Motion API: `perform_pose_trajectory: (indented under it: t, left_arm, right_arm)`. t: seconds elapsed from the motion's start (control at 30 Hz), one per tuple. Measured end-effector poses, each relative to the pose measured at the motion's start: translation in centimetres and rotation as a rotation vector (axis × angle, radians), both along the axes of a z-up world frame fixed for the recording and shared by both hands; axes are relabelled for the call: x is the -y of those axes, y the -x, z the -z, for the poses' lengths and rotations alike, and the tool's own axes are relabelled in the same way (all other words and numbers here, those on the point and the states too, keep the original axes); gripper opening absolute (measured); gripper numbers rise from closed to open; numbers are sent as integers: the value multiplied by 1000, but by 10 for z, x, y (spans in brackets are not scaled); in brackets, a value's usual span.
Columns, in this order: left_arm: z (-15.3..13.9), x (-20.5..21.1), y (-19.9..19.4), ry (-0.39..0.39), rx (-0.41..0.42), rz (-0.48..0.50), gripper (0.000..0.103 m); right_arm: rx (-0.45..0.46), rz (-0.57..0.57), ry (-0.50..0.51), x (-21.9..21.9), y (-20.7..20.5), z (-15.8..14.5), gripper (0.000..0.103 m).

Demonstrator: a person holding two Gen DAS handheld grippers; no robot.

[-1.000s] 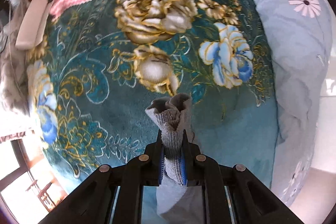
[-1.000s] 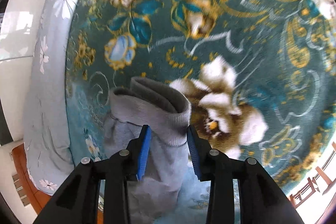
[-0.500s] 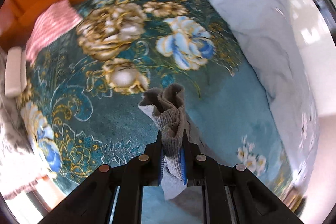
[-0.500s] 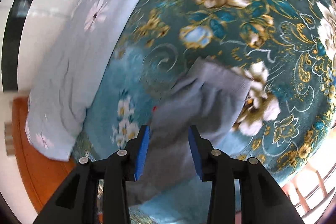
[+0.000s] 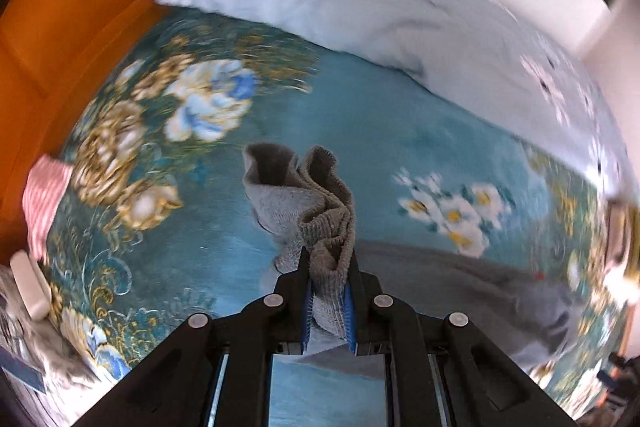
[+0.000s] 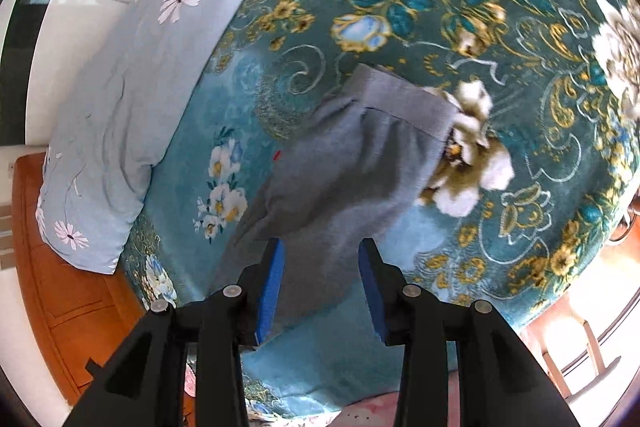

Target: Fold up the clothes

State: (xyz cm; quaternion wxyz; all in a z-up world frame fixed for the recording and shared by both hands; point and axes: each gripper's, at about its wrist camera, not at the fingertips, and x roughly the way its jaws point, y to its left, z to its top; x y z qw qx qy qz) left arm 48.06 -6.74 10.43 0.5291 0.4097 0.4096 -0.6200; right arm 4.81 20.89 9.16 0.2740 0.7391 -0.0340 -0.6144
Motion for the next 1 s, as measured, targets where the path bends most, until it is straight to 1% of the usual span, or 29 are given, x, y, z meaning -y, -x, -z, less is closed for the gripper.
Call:
perform_pose_trajectory:
  t: [0.1,0.27,0.37,0.5,0.6,0.63,0.77,0.8,0.83,0.87,0.9,0.93,0.97,1.0]
  left_arm:
    - [15,-17,45,-1,65,73,14]
    - [46,-58,117,-12,186,211,14]
    - [69,-83,150,-12,255,299,14]
    - [89,-108,177,-39,286,357,14]
    - [96,-127,191,-50,303,406,14]
    - [100,-126,195,-73,302,408,14]
    - [117,-124,210,-166,297,416,20]
    - [120,-124,214,-188,295,418,23]
    - [122,-123,215,-201,293,408,32]
    - [123,-120,215,-224,280,392,44]
    - [121,-119,215,-242,252,381,51]
    - [119,-117,215,-259,224,371,61]
    - [116,-117,216,-272,207,374,65]
    - [112,-117,217,-285,191,377,65]
  right_arm:
    - [18,-6,-13,-16,9,8,40]
    - [26,-8,-33,-43,31,15,40]
    - [31,0,-52,-60,47,20,40]
    - [39,10,-75,-80,68,28,40]
    - [47,14,-78,-89,81,33,40]
    - [51,15,-78,-91,85,36,40]
    - [74,1,-69,-88,93,46,41]
    - [79,-5,-65,-86,93,49,41]
    - [85,-11,-61,-84,92,51,41]
    - [89,-17,-55,-81,92,53,41]
    - [93,-26,-50,-78,92,55,41]
    - [97,-35,-43,-75,91,57,42]
    - [101,-42,-34,-72,91,59,43]
    - [108,-44,-25,-70,91,62,46]
